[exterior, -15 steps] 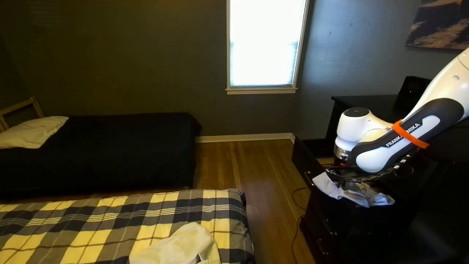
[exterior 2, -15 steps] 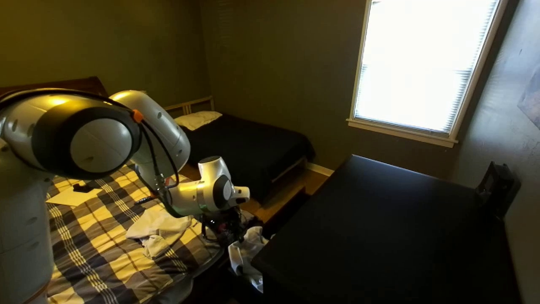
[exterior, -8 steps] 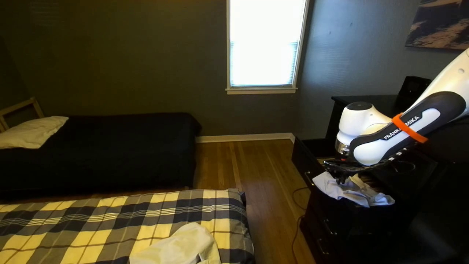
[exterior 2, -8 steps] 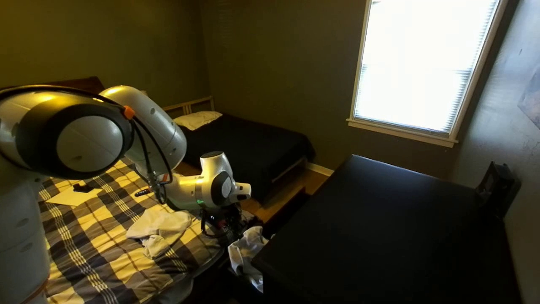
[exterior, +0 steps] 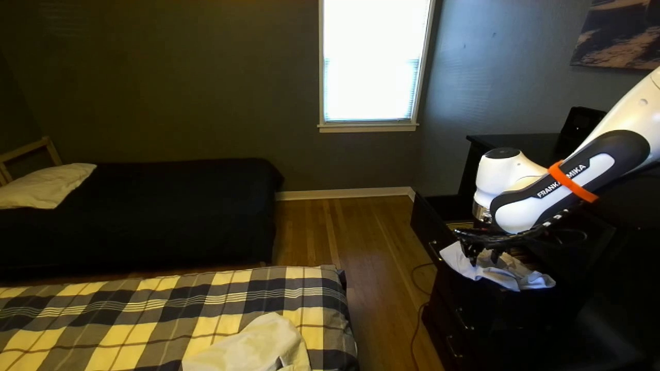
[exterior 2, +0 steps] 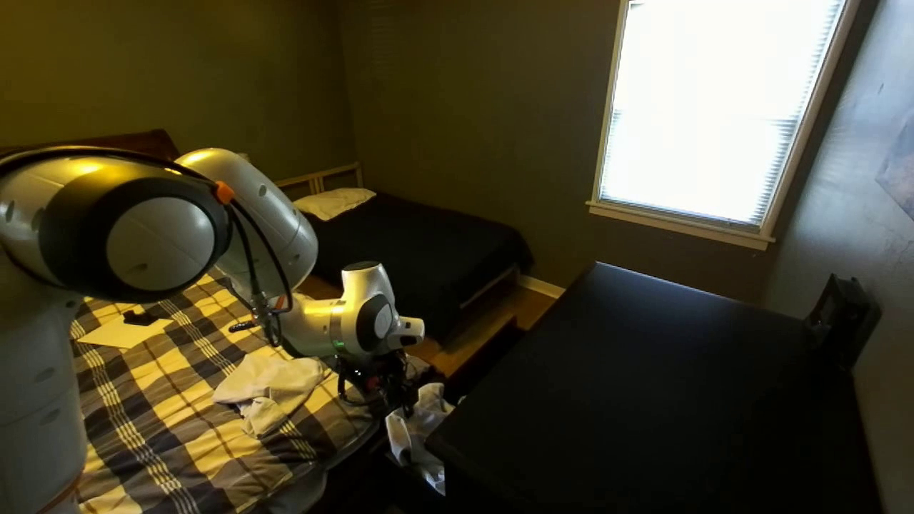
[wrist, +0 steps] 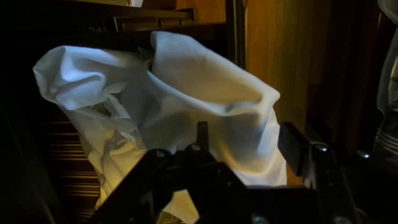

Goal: Push the white cloth into the open drawer and then close it

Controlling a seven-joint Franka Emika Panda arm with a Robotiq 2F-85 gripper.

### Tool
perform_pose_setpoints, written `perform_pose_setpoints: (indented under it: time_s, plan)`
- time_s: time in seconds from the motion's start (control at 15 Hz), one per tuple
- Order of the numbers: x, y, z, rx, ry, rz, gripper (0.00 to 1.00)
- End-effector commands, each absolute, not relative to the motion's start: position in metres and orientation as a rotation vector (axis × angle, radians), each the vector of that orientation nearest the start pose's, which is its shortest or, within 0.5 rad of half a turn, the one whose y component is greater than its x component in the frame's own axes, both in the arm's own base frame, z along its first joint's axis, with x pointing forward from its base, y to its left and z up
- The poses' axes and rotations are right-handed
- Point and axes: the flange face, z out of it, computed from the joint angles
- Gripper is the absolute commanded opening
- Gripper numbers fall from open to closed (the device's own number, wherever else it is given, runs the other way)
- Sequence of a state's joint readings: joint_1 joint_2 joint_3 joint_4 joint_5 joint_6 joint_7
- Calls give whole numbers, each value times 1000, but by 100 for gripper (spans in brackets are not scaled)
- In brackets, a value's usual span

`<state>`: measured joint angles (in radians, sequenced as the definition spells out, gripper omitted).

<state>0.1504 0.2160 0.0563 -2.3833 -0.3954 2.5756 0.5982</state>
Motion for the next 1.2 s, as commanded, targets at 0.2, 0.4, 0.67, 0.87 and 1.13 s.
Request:
perform_pose_setpoints:
  time_s: [0.2,0.4,0.67,0.87,1.13]
  plan:
    - [486,111,208,-3352,68,16,17]
    - [486,112,210,-3349,66,10,0]
    - [487,109,222,-3342,86,-32,0]
    - [498,93,253,-3298,228,-222,0]
    - [514,54,296,-3240,489,-494,0]
